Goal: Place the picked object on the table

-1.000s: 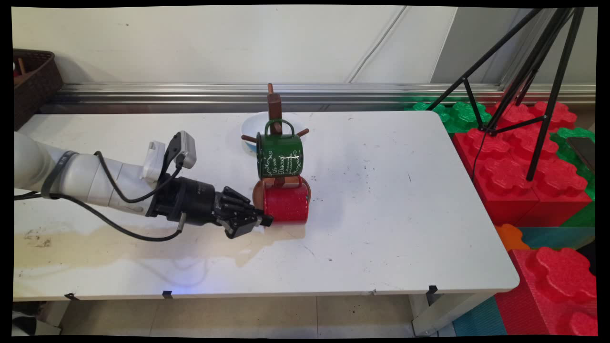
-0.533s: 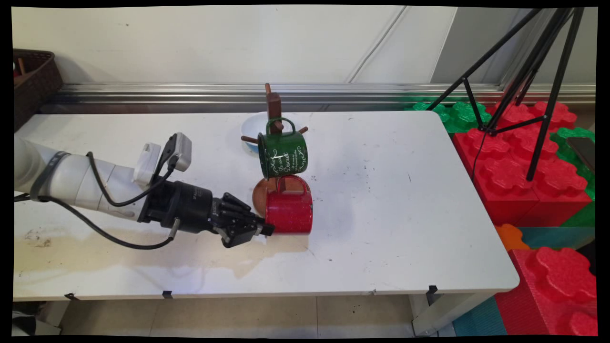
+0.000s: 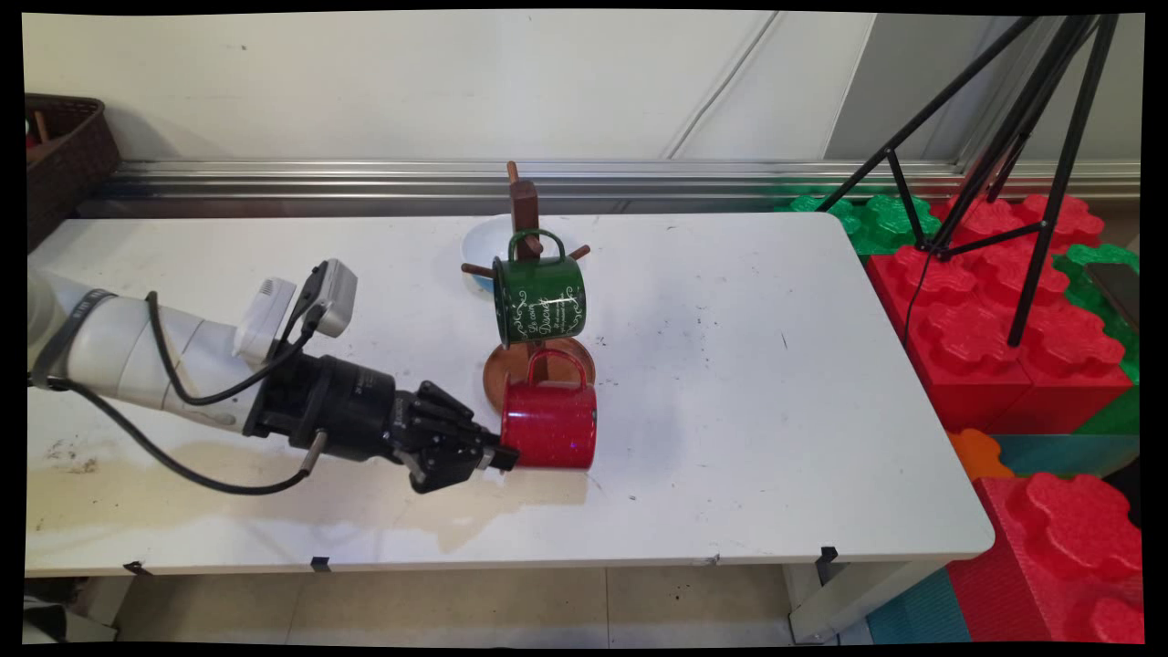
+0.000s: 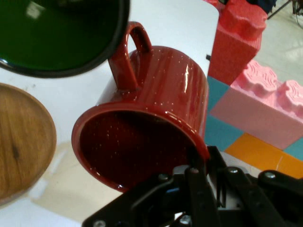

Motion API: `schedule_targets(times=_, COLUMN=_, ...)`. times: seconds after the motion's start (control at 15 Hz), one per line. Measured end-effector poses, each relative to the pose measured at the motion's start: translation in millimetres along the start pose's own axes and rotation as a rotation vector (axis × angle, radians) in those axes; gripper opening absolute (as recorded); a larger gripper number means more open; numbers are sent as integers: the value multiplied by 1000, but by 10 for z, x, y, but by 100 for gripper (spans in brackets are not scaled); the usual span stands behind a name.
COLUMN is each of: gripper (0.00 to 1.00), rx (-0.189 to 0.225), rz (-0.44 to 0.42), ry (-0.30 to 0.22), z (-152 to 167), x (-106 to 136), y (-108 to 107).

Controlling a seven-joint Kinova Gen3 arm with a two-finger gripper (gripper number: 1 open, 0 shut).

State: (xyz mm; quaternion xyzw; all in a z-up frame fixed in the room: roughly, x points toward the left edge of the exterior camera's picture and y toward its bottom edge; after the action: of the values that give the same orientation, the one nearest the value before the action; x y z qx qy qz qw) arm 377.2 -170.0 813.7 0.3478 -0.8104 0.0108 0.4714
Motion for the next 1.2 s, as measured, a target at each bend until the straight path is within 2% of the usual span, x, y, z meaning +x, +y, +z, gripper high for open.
schedule_targets(times=0.33, gripper=0, rx=6, rz=60, ry=-68, z=-88, x=11, y=45)
schedule_targets(times=0.73, gripper=0, rx=50, rz=137, ry=-166, z=-229, x=113, y=48)
schedule_targets(times=1.2, gripper=0, rx=74, rz=215, ry=-287, z=-476, x=223, y=49)
